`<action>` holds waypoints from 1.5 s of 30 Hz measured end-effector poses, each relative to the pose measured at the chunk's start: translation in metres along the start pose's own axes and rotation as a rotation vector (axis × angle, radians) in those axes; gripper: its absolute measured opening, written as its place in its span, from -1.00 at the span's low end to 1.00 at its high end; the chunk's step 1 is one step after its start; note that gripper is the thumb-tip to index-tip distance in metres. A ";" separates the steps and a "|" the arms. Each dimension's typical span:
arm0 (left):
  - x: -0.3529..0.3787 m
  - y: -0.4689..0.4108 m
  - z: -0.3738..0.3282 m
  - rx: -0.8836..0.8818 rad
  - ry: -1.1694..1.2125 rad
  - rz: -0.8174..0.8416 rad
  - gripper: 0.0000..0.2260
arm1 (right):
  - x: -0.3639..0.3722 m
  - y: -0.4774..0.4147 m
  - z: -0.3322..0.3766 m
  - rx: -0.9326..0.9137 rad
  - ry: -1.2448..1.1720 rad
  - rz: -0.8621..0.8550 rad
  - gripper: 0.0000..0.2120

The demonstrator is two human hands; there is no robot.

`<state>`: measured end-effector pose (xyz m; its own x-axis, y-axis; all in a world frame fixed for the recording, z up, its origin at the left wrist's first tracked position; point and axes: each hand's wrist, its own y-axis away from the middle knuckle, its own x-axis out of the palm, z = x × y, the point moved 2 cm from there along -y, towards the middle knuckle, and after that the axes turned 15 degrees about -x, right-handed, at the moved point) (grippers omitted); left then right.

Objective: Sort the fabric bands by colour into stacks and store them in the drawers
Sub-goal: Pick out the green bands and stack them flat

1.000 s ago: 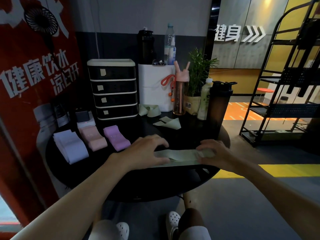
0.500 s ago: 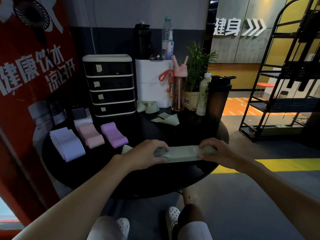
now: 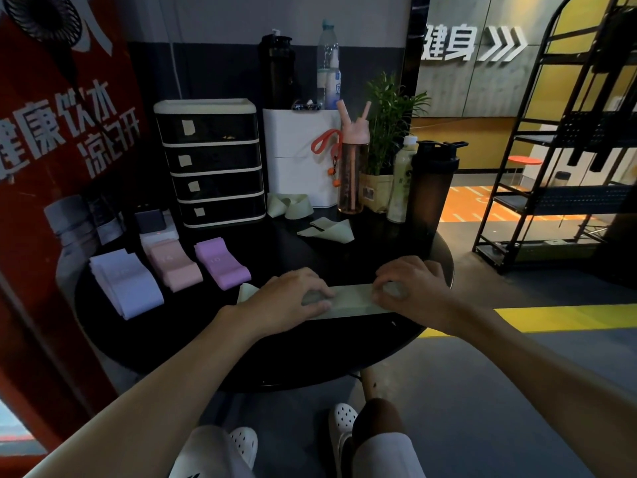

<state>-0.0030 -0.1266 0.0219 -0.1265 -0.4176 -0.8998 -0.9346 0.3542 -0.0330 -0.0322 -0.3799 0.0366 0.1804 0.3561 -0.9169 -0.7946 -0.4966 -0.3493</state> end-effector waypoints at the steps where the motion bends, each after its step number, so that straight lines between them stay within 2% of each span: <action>1: -0.001 0.001 0.000 -0.006 -0.035 -0.006 -0.77 | 0.001 -0.001 0.002 -0.006 0.013 0.023 -0.85; 5: -0.003 0.004 -0.006 0.002 -0.077 -0.023 -0.75 | 0.000 -0.003 0.003 0.018 0.038 0.043 -0.84; 9: -0.008 0.000 -0.011 -0.012 -0.144 0.003 -0.79 | 0.006 -0.016 0.012 -0.029 0.093 -0.122 -0.78; 14: -0.024 -0.008 -0.020 -0.020 -0.182 0.072 -0.80 | 0.038 -0.009 0.018 -0.013 0.232 -0.120 -0.67; 22: -0.042 -0.092 -0.028 -0.108 -0.008 -0.119 -0.86 | 0.043 -0.008 0.015 -0.003 0.218 -0.210 -0.69; 28: -0.036 -0.149 -0.005 -0.292 -0.015 -0.227 -0.71 | 0.044 -0.007 0.013 -0.027 0.208 -0.233 -0.71; 35: -0.019 -0.177 0.003 -0.339 -0.019 -0.252 -0.93 | 0.044 -0.007 0.012 -0.035 0.207 -0.250 -0.71; 37: -0.019 -0.176 0.001 -0.321 -0.024 -0.277 -0.92 | 0.045 -0.007 0.012 -0.035 0.217 -0.244 -0.73; 41: -0.024 -0.158 -0.008 -0.155 -0.036 -0.263 -0.92 | 0.045 -0.007 0.011 -0.030 0.224 -0.226 -0.74; 45: -0.031 -0.125 -0.010 -0.007 -0.096 -0.136 -0.93 | 0.046 -0.007 0.011 -0.020 0.241 -0.230 -0.76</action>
<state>0.1139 -0.1661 0.0587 0.0332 -0.3791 -0.9248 -0.9433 0.2939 -0.1544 -0.0247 -0.3514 -0.0009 0.4878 0.2648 -0.8318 -0.7059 -0.4410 -0.5543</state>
